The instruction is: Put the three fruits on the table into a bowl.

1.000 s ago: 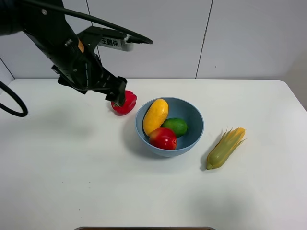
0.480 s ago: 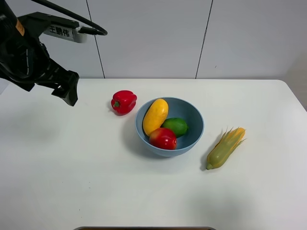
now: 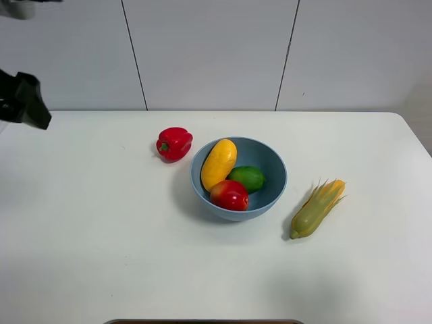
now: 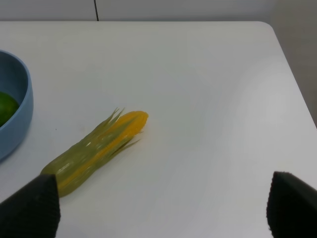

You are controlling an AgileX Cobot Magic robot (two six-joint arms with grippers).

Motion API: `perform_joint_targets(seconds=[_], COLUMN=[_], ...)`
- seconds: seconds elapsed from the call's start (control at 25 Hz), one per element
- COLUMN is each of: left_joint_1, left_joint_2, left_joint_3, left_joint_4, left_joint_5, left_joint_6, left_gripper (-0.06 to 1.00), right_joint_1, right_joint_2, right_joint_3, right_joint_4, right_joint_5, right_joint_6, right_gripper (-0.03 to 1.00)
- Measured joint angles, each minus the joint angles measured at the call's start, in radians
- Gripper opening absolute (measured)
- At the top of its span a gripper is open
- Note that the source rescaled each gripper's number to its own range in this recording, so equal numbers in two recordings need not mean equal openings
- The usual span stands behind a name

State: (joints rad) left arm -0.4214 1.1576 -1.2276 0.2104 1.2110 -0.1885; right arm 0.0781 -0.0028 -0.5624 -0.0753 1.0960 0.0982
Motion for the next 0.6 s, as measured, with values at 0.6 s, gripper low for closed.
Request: perform_joint_targets(seconds=[0.6], left_joint_1=[0.353], left_joint_2=[-0.738], left_joint_3=[0.608], left_joint_4=[-0.156], left_joint_5=[-0.046], left_joint_6=[0.098], left_gripper=[0.98], right_joint_1=[0.000], right_joint_2=[0.000], right_joint_3=[0.000], right_joint_4=[0.000], right_joint_5=[0.000], right_joint_6=[0.000], right_gripper=[0.59])
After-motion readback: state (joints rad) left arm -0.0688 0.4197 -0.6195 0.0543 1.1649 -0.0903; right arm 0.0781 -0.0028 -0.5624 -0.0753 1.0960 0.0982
